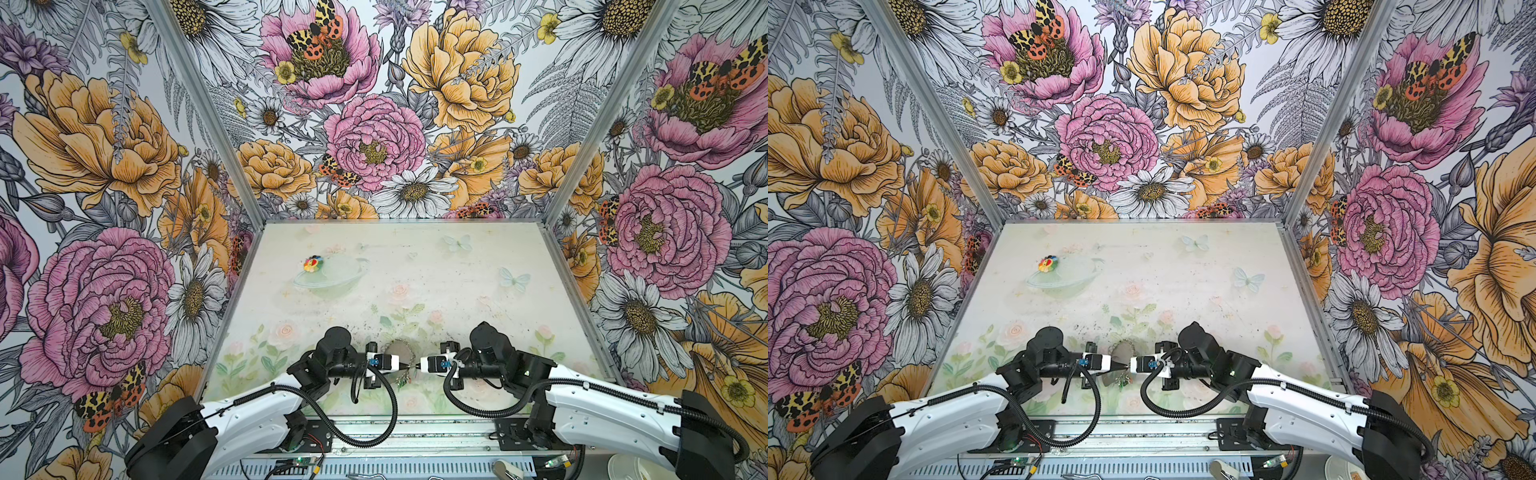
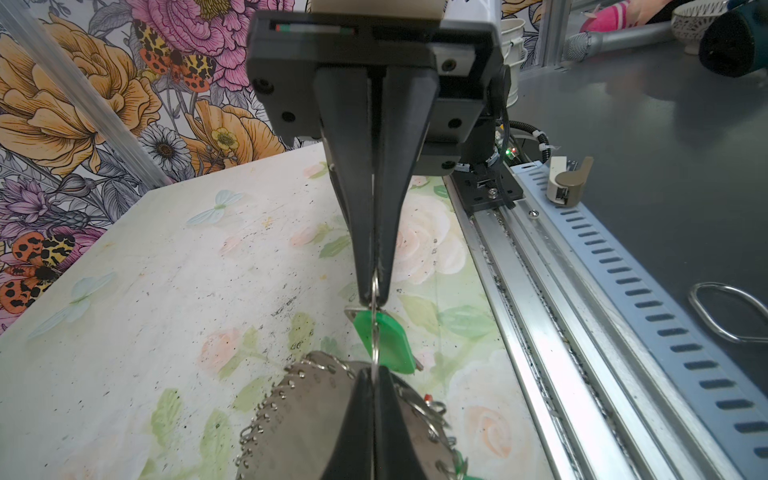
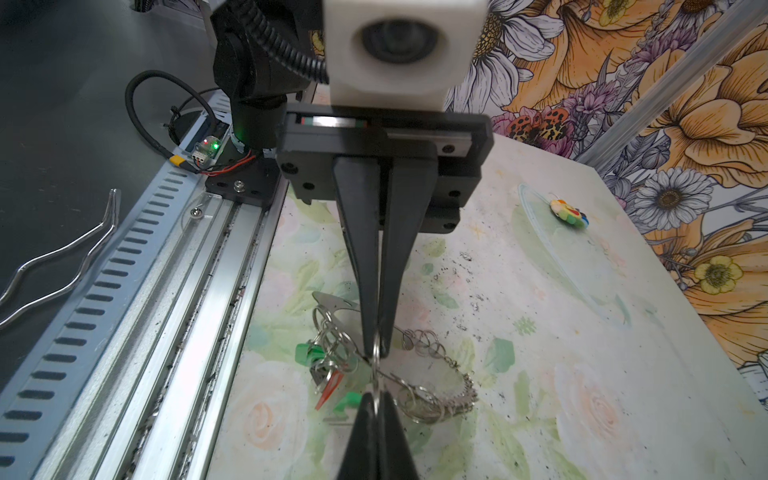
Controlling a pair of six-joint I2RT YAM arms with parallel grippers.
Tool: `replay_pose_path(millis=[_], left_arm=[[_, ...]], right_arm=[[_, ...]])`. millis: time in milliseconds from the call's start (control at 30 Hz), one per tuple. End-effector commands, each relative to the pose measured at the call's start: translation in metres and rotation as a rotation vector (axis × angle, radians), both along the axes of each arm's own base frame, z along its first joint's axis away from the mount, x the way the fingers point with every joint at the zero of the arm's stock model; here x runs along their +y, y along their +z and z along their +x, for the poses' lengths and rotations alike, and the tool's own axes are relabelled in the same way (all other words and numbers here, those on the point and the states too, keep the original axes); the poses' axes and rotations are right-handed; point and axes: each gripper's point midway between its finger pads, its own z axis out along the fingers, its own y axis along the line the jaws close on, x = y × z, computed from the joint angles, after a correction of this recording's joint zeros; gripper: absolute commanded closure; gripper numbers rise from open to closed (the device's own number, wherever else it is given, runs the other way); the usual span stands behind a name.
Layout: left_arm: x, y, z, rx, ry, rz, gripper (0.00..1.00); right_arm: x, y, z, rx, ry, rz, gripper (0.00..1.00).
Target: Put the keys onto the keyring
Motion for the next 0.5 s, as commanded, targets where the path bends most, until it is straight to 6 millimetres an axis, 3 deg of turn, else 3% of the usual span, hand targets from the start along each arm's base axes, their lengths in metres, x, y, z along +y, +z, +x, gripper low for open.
replay_pose_path(millis=[0,267,467], left_arm=[[-0.006,0.015,-0.001,-0.028,-0.031,-0.032,1.0],[-0.006,0.017,-0.002,-0.021,-0.034,-0.037,1.0],[-0.006,0.015,-0.001,-0.021,-0.033,-0.03,1.0]], right_arm=[[0.005,0.017,-0.002,-0.015,0.035,0.045,1.0],[0.007,0.012,-0.004,-0.002,0.045,0.029,1.0],[0.002,0.023,0.004,-0.032,-0.009,0.066,1.0]])
